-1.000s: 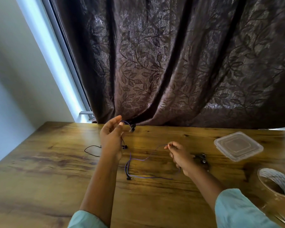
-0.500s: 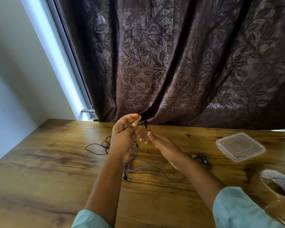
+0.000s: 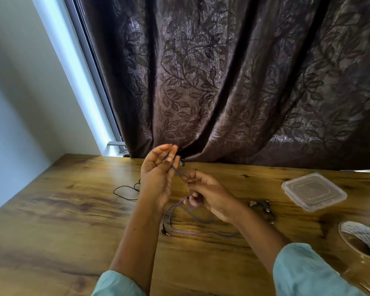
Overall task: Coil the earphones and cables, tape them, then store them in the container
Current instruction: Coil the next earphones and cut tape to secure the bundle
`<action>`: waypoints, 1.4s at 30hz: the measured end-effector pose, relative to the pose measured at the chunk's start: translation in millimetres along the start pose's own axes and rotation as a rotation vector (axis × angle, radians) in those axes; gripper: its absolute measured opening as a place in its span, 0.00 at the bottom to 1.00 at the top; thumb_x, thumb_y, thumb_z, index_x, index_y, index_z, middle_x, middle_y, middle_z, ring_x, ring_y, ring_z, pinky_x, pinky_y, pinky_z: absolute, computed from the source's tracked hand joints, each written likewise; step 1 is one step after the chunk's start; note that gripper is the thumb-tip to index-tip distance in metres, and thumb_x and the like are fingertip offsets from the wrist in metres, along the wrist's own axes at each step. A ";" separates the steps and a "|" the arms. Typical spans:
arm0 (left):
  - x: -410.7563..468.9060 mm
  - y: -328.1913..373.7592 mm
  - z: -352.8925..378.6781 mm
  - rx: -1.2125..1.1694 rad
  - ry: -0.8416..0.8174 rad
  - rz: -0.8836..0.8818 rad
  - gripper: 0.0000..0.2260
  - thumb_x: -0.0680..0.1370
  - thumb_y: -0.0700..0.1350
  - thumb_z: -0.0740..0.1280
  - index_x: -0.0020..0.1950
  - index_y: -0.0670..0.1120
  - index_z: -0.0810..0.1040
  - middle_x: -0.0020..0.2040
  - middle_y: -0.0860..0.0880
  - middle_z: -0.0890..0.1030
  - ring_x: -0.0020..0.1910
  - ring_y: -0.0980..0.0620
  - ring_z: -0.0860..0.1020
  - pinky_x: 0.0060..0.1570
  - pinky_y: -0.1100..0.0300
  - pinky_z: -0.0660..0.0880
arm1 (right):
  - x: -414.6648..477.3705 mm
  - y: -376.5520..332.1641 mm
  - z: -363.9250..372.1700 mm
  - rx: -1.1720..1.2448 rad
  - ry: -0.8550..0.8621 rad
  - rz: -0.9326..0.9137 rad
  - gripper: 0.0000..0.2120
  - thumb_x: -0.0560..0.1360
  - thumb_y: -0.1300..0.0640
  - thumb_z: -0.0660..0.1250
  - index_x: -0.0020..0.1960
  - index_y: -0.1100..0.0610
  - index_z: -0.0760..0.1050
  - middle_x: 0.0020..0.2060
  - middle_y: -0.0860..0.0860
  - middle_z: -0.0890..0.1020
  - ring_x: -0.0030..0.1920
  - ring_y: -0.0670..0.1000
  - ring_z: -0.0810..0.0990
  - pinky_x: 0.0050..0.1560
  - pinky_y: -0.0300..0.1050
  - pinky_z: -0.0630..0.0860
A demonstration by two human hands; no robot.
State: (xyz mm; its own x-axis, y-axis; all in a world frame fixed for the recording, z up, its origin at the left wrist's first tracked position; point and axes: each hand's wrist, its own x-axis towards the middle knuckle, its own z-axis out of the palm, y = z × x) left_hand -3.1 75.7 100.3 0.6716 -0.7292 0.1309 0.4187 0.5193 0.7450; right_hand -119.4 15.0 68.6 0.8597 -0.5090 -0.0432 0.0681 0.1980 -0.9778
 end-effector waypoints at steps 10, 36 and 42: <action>3.4 7.3 -23.6 0.006 0.277 0.075 0.17 0.76 0.26 0.59 0.55 0.47 0.72 0.60 0.48 0.71 0.53 0.50 0.81 0.54 0.59 0.78 | -3.3 6.2 -42.8 -0.331 0.132 0.016 0.11 0.81 0.55 0.60 0.45 0.55 0.78 0.24 0.47 0.59 0.22 0.44 0.55 0.22 0.38 0.52; -12.5 -5.7 -74.2 0.721 0.048 -0.414 0.05 0.78 0.40 0.63 0.43 0.45 0.75 0.32 0.50 0.76 0.24 0.57 0.70 0.20 0.68 0.64 | -10.2 15.0 -61.4 -0.439 0.142 0.089 0.09 0.79 0.55 0.62 0.44 0.54 0.79 0.32 0.47 0.72 0.23 0.41 0.63 0.24 0.34 0.58; -21.1 -40.3 -53.4 1.265 -0.104 -0.314 0.04 0.75 0.37 0.65 0.47 0.44 0.75 0.46 0.49 0.80 0.49 0.49 0.78 0.48 0.56 0.76 | -9.5 8.3 -52.9 -0.516 0.153 0.022 0.11 0.79 0.52 0.63 0.41 0.50 0.81 0.25 0.47 0.65 0.25 0.45 0.59 0.24 0.37 0.56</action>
State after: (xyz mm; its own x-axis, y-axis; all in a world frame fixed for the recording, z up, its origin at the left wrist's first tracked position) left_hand -1.5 93.9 32.6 0.5771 -0.8022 -0.1529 -0.3512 -0.4128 0.8404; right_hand -153.8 -22.9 50.1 0.7717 -0.6335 -0.0561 -0.2394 -0.2078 -0.9484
